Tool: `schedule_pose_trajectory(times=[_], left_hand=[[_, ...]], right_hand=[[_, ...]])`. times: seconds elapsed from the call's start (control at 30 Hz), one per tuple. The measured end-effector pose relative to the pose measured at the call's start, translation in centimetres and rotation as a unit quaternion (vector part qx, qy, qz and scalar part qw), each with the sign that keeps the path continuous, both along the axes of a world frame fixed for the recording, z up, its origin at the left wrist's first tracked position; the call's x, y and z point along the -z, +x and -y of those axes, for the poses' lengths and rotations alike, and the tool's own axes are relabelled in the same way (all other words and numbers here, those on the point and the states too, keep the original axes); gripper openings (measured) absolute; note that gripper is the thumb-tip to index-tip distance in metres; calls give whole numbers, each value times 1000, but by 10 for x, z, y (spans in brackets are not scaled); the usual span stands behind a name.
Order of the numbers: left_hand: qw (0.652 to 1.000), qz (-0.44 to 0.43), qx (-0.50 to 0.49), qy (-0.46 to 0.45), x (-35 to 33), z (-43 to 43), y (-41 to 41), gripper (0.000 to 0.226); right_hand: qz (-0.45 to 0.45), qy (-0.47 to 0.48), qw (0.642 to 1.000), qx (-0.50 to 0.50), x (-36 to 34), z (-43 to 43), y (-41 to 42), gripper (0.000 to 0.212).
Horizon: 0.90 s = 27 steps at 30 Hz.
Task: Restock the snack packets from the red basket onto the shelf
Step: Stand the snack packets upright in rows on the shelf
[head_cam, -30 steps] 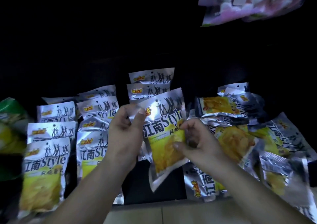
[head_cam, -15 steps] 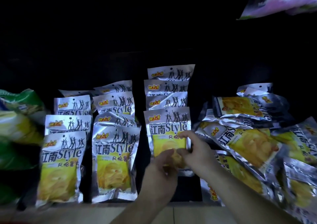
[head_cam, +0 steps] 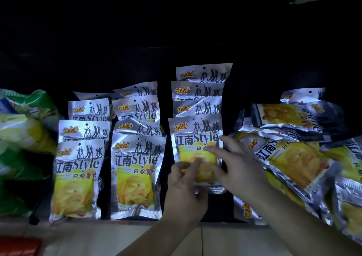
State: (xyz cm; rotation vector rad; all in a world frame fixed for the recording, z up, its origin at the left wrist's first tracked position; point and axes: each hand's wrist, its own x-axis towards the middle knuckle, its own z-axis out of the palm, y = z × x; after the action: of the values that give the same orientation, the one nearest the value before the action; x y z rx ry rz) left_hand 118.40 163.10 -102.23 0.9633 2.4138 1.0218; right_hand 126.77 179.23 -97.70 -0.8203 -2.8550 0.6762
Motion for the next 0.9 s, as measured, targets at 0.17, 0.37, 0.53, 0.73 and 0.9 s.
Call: schedule_pose_trajectory(times=[0.17,0.37,0.53,0.73,0.9], left_hand=[[999,4,13,-36,7,1,-6,76],[999,-42,-24,-15,7,9,-5,68],[995,-91,-3,-35,5,12,-3,67],[998,-44,7,-41,10,18,1,64],[991,-116,31,67,-5,15,-4,47]], right_hand=[[83,-19,996,-16,8,5,1,70],[31,-52,998,-22,8,7,6,66],[45,-79,996,-22,10,10,4,75],[38,-75,996,-21,20,12,2,72],[-8,-66,998,0,5,4,7,58]])
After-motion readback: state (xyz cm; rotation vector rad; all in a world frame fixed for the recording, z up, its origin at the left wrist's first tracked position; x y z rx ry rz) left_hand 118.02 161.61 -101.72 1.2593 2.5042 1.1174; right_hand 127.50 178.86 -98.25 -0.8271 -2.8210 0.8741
